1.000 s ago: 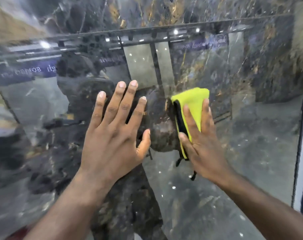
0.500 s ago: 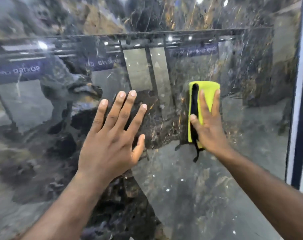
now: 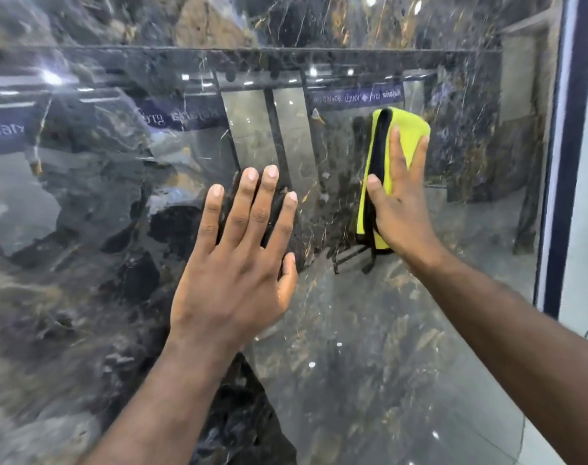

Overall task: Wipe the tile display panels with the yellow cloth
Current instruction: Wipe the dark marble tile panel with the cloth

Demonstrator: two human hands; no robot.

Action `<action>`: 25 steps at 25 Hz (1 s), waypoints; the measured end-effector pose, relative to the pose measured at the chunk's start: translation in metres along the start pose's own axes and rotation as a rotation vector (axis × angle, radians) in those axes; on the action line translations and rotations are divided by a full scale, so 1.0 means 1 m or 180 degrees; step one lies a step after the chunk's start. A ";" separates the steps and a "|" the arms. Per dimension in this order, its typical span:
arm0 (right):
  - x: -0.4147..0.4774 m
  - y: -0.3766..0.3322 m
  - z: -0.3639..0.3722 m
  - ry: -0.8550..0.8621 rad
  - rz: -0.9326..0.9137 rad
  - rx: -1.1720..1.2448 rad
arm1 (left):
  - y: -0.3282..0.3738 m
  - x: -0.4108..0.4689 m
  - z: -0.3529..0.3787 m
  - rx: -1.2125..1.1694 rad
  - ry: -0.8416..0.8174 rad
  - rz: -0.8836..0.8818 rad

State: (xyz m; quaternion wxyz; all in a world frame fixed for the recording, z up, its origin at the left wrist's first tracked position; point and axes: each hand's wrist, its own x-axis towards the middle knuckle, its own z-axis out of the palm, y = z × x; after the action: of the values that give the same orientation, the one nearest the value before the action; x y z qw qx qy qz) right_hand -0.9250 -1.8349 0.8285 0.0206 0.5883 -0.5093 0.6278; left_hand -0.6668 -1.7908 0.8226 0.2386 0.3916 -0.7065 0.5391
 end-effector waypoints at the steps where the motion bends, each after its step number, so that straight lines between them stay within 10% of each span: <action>1: -0.011 -0.005 0.006 -0.0007 -0.0300 -0.0169 | 0.000 0.000 0.000 -0.0008 0.0000 -0.0005; 25: -0.041 0.028 0.003 -0.0774 -0.1149 -0.0387 | 0.005 0.001 -0.002 0.0200 0.0038 -0.0149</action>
State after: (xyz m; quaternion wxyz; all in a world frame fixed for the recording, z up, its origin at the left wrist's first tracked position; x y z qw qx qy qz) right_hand -0.9278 -1.8270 0.7797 0.1064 0.7389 -0.4314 0.5066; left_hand -0.6718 -1.7889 0.8204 0.2429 0.4121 -0.6784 0.5576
